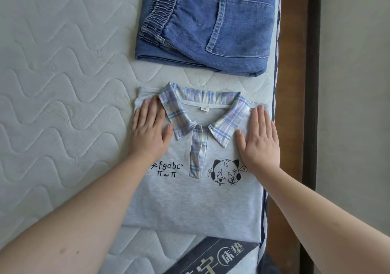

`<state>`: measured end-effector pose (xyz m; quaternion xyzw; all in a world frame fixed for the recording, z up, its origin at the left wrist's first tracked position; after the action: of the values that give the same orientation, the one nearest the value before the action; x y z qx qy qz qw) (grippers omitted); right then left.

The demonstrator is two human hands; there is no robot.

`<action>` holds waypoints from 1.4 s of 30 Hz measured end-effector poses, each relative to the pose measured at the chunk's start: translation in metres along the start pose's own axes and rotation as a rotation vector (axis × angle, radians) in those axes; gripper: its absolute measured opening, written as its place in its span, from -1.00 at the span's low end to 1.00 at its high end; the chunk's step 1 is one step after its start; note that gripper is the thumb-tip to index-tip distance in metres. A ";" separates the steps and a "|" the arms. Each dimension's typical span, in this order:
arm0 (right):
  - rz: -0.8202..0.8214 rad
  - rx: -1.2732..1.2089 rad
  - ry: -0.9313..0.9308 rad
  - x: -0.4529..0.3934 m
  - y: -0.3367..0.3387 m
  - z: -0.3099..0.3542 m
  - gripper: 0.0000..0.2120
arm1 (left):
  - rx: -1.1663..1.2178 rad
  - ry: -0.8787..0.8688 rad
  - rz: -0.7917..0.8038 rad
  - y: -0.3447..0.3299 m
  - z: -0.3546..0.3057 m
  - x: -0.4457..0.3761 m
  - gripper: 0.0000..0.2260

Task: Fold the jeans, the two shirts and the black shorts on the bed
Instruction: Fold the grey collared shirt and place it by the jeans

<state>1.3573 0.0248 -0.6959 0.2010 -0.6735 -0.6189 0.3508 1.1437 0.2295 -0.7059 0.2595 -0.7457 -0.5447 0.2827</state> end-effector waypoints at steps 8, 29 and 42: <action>0.008 -0.020 -0.046 -0.001 0.005 0.001 -0.31 | 0.011 0.073 -0.019 0.019 0.039 -0.002 -0.36; -0.051 -0.027 0.075 -0.047 -0.001 0.061 -0.31 | -0.010 0.047 -0.058 -0.013 -0.053 -0.046 -0.38; -0.029 -0.081 0.060 -0.031 0.016 0.057 -0.28 | 0.141 0.129 -0.206 0.013 -0.070 -0.005 -0.45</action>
<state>1.3395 0.0882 -0.6863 0.2149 -0.6340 -0.6443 0.3698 1.1954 0.1894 -0.6769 0.3885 -0.7318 -0.4991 0.2539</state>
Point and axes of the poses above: each hand's wrist, its own x-axis away from the middle knuckle, its own y-axis out of the back of the hand, z = x × y, the point moved 2 cm from there along -x, towards the middle knuckle, and after that the axes turned 7 degrees about x, right-handed, at the moved point
